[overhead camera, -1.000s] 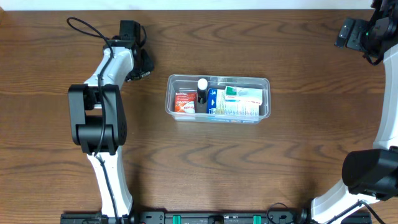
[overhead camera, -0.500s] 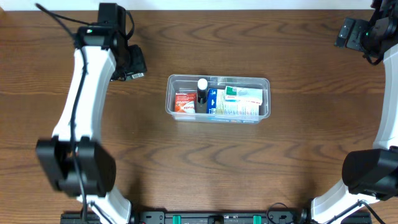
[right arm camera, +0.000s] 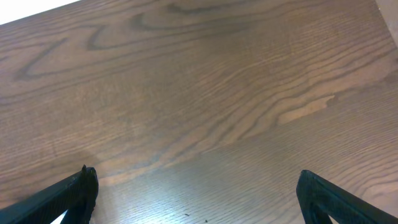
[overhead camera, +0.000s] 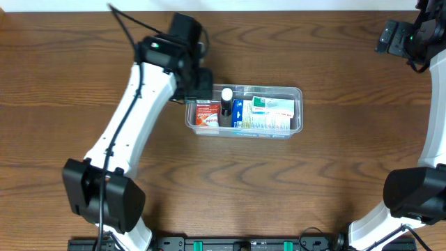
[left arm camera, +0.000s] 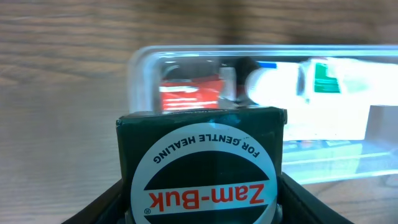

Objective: Pack container
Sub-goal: 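Carry the green tin over the container beside the red box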

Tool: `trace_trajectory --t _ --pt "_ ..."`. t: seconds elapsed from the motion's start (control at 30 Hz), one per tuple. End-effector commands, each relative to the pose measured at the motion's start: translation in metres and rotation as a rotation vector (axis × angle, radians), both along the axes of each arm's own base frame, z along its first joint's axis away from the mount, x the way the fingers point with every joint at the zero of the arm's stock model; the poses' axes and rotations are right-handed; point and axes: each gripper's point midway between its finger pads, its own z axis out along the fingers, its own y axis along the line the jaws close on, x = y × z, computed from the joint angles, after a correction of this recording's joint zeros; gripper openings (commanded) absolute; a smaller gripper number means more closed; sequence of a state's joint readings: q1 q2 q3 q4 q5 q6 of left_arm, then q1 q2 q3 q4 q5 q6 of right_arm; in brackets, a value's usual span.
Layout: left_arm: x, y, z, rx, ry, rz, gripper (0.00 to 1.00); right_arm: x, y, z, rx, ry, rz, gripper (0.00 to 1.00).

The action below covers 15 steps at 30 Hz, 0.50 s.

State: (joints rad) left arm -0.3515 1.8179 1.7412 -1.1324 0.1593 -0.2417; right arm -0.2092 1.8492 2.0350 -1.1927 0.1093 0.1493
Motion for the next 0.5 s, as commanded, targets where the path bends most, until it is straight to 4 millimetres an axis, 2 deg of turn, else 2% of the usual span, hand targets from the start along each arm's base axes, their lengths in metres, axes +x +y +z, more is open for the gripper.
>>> trace_trajectory --t 0.0,0.47 --pt "-0.002 -0.012 -0.008 -0.009 0.022 0.016 0.59 -0.001 -0.004 0.001 -0.001 -0.003 -0.019 0.99" --pt "-0.008 -0.015 -0.056 0.144 0.097 0.089 0.59 -0.001 -0.004 0.001 -0.001 -0.003 -0.019 0.99"
